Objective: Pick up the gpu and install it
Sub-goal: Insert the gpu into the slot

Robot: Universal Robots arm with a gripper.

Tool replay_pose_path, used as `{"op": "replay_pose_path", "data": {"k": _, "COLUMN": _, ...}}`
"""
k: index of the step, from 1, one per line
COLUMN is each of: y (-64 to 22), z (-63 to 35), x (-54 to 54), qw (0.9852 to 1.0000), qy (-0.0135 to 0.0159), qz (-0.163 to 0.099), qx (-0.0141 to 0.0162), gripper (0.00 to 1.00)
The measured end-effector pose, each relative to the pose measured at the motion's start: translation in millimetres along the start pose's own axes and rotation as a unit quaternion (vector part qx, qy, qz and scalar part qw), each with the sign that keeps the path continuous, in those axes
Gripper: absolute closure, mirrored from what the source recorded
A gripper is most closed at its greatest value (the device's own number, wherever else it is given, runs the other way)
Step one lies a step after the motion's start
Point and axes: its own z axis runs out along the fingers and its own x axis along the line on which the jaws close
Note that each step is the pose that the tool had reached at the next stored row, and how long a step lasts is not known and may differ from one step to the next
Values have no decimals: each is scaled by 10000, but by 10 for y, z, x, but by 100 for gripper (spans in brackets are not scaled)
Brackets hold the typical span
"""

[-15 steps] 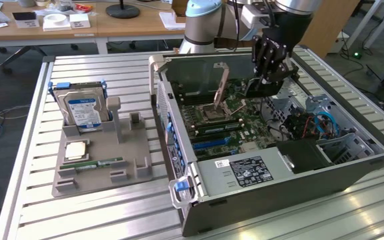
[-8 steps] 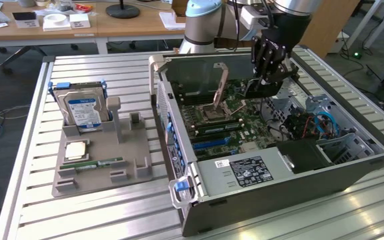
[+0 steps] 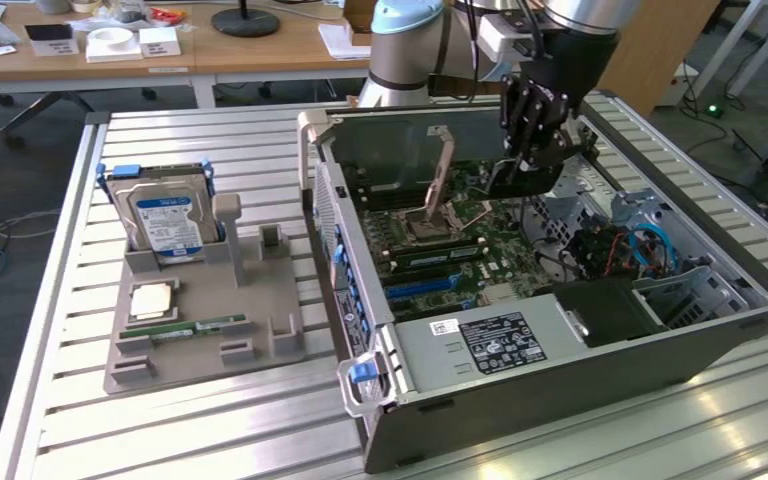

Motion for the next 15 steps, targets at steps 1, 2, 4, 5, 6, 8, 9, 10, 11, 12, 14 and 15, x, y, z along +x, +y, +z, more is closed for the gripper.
{"op": "replay_pose_path", "data": {"k": 1, "y": 2, "z": 3, "x": 0, "qw": 10000, "qy": 0, "qz": 0, "qx": 0, "gripper": 74}}
{"op": "replay_pose_path", "data": {"k": 2, "y": 6, "z": 7, "x": 0, "qw": 10000, "qy": 0, "qz": 0, "qx": 0, "gripper": 74}}
{"op": "replay_pose_path", "data": {"k": 4, "y": 14, "z": 18, "x": 0, "qw": 10000, "qy": 1, "qz": 0, "qx": 0, "gripper": 74}}
{"op": "replay_pose_path", "data": {"k": 5, "y": 18, "z": 23, "x": 0, "qw": 10000, "qy": 1, "qz": 0, "qx": 0, "gripper": 74}}
{"op": "replay_pose_path", "data": {"k": 6, "y": 22, "z": 28, "x": 0, "qw": 10000, "qy": 1, "qz": 1, "qx": 0, "gripper": 74}}
{"op": "replay_pose_path", "data": {"k": 8, "y": 29, "z": 36, "x": 0, "qw": 10000, "qy": 1, "qz": 0, "qx": 0, "gripper": 74}}
{"op": "replay_pose_path", "data": {"k": 9, "y": 33, "z": 41, "x": -1, "qw": 10000, "qy": 1, "qz": 0, "qx": 0, "gripper": 74}}
{"op": "replay_pose_path", "data": {"k": 10, "y": 37, "z": 45, "x": -1, "qw": 10000, "qy": 2, "qz": 0, "qx": 0, "gripper": 74}}
{"op": "replay_pose_path", "data": {"k": 11, "y": 40, "z": 49, "x": -1, "qw": 10000, "qy": 2, "qz": 0, "qx": 0, "gripper": 74}}
{"op": "replay_pose_path", "data": {"k": 12, "y": 44, "z": 53, "x": -1, "qw": 10000, "qy": 2, "qz": 0, "qx": 0, "gripper": 74}}
{"op": "replay_pose_path", "data": {"k": 14, "y": 51, "z": 62, "x": -2, "qw": 10000, "qy": 2, "qz": 0, "qx": 0, "gripper": 74}}
{"op": "replay_pose_path", "data": {"k": 15, "y": 55, "z": 66, "x": -2, "qw": 10000, "qy": 2, "qz": 0, "qx": 0, "gripper": 74}}
